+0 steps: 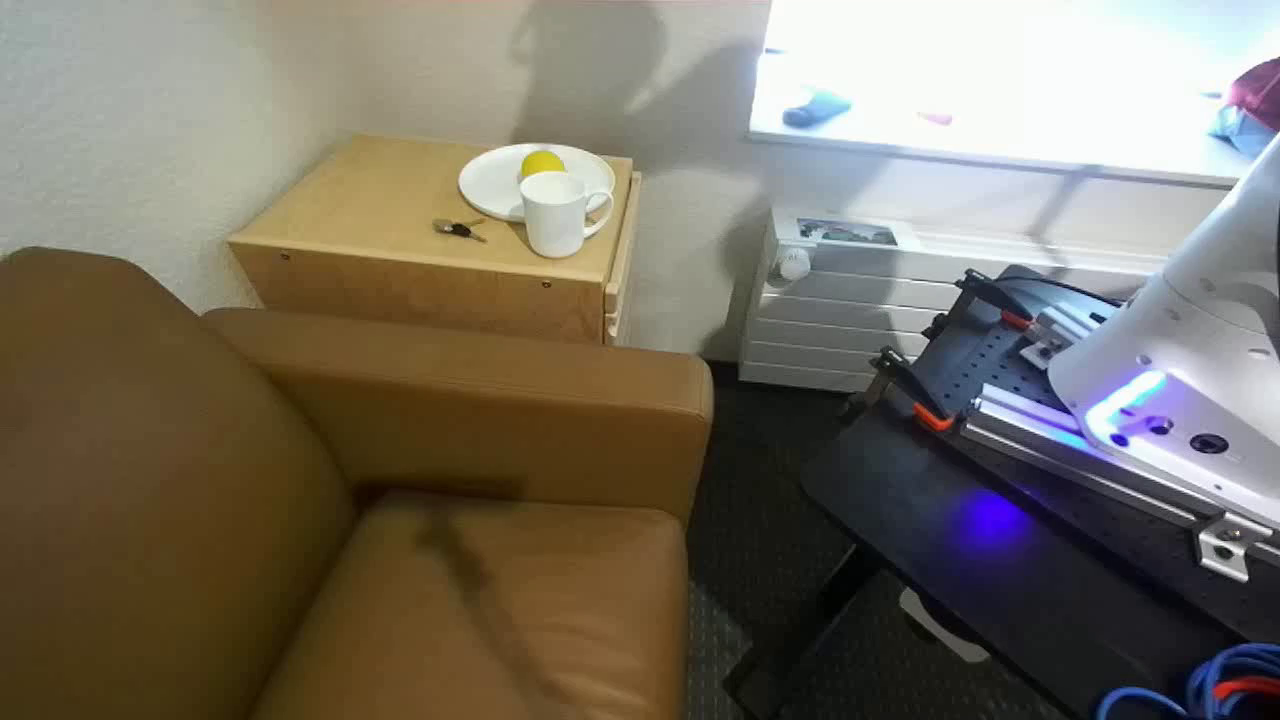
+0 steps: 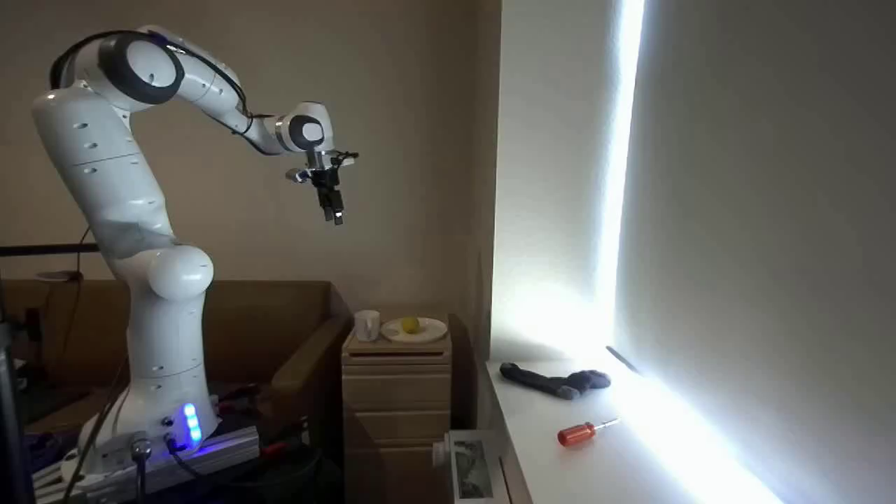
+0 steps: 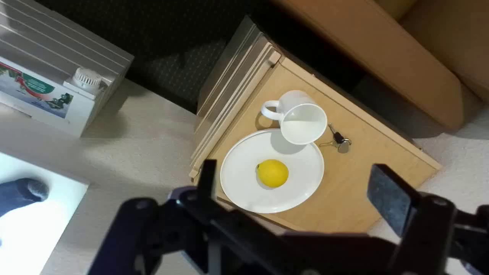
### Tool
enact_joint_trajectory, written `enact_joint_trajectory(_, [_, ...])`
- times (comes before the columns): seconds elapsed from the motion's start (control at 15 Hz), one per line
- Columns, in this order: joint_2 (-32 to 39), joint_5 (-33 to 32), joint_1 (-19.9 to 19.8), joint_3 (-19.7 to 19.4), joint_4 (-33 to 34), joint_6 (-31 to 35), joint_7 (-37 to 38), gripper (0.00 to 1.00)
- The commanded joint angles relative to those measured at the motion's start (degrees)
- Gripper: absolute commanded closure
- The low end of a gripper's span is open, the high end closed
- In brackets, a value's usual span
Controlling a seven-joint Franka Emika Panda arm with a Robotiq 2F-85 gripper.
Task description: Remove the lemon from the white plate and put it on the nightstand
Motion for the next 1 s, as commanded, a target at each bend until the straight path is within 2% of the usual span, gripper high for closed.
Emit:
enact_joint_trajectory(0.0, [0.13,-0.41,1.03,-0.9,0.1,-0.1,0.3,0.0])
enact_joint_trajectory(0.13, [6.14,-4.61,0.04,1.89,2.25,2.75,6.43,0.0])
enact_joint_trajectory(0.27, [12.61,-9.58,-0.32,3.88,4.21,3.99,15.64,0.0])
enact_joint_trajectory(0.47, [22.89,-12.97,2.41,3.09,8.58,3.57,26.54,0.0])
enact_joint_trajectory(0.6, [30.31,-11.51,4.76,0.64,13.69,2.41,32.06,0.0])
enact_joint_trajectory(0.8, [37.81,-3.05,7.23,-2.12,22.08,-0.41,32.0,0.0])
enact_joint_trajectory(0.87, [33.25,-6.32,8.35,-3.46,15.45,3.12,31.75,0.0])
enact_joint_trajectory(0.93, [35.16,-5.55,8.93,-4.24,17.23,3.09,31.58,0.0])
